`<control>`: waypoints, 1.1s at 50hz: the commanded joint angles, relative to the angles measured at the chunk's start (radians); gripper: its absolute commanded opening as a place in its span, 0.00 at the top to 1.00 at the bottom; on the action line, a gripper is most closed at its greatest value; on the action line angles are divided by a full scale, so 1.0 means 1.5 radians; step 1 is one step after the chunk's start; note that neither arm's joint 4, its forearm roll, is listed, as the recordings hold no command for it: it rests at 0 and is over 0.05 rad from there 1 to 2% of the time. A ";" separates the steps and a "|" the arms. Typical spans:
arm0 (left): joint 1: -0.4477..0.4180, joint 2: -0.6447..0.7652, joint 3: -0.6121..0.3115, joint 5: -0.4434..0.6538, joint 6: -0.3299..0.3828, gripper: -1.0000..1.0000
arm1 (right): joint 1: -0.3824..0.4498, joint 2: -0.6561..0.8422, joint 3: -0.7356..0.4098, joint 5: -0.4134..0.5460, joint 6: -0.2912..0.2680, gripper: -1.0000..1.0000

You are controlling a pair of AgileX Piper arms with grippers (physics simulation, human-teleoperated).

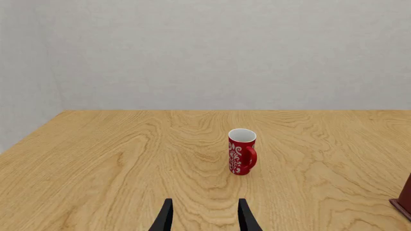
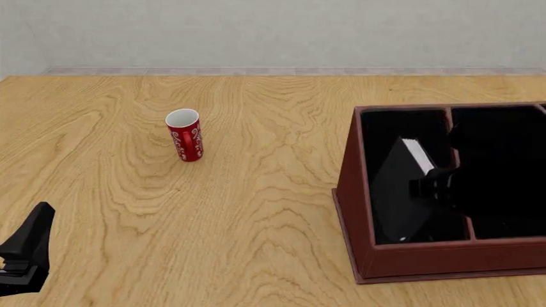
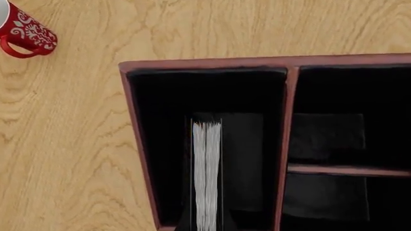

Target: Pick up the book and place it in the left compartment of the caddy.

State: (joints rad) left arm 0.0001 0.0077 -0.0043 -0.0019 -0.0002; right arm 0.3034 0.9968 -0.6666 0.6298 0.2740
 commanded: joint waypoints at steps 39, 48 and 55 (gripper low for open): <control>0.000 0.000 0.000 0.000 0.000 0.00 | 0.030 0.027 0.020 -0.032 0.035 0.00; 0.000 0.000 0.000 0.000 0.000 0.00 | 0.046 0.028 0.017 -0.031 0.048 0.00; 0.000 0.000 0.000 0.000 0.000 0.00 | 0.046 0.025 0.013 -0.025 0.047 0.00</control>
State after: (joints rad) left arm 0.0001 0.0077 -0.0043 -0.0019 -0.0002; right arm 0.3634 1.0363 -0.6408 0.5858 0.3370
